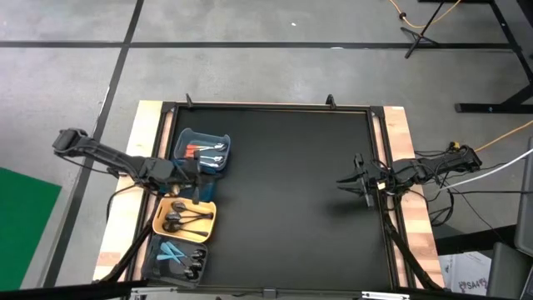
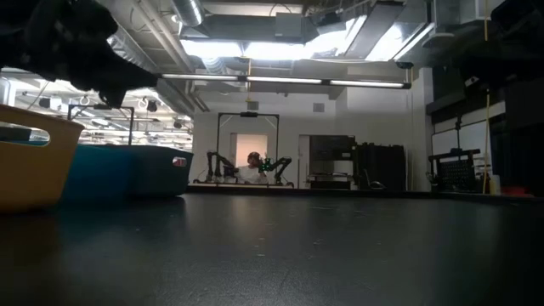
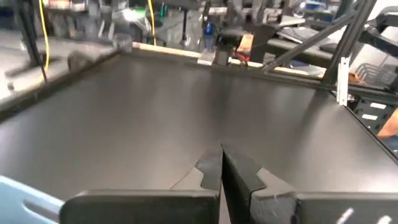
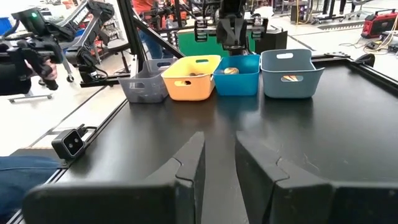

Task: Sort silverware by color (type)
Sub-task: Return to Home Position

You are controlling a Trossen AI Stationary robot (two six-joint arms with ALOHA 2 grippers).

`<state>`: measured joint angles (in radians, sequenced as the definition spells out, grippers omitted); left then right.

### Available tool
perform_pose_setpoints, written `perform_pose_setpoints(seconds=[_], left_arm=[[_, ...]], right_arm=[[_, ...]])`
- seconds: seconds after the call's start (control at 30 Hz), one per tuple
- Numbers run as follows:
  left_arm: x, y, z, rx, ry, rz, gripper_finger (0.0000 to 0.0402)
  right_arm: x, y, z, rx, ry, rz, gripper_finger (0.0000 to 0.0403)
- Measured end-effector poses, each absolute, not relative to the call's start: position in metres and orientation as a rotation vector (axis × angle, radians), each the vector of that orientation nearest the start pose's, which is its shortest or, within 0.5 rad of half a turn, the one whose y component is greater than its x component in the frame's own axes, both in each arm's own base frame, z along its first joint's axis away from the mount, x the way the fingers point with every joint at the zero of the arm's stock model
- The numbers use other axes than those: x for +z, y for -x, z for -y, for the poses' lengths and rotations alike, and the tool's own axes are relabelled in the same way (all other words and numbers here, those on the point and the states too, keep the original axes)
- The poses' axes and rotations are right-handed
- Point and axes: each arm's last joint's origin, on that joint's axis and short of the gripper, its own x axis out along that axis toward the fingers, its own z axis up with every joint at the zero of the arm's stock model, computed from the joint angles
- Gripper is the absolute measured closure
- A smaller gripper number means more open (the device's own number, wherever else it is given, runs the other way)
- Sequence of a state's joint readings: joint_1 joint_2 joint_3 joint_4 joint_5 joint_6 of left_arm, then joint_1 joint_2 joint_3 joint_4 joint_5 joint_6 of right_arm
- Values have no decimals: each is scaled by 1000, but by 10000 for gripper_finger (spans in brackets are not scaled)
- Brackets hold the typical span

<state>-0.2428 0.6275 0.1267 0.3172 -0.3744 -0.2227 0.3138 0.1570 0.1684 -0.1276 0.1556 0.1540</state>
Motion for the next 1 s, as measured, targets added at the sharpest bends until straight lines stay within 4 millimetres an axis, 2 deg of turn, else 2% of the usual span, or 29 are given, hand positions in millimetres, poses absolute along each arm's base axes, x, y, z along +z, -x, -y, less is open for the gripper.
perform_pose_setpoints(seconds=[0.33, 0.53, 0.77, 1.0], left_arm=[[192, -122, 19, 134, 58, -37, 401], [190, -115, 17, 148, 25, -27, 401], [173, -110, 15, 177, -47, 43, 401], [179, -104, 13, 199, -109, 95, 401]], right_arm=[[196, -96, -26, 150, -129, -126, 324], [196, -96, -26, 151, -118, -125, 324], [196, -96, -27, 168, -105, -125, 324], [199, -92, -26, 171, -132, -93, 324]])
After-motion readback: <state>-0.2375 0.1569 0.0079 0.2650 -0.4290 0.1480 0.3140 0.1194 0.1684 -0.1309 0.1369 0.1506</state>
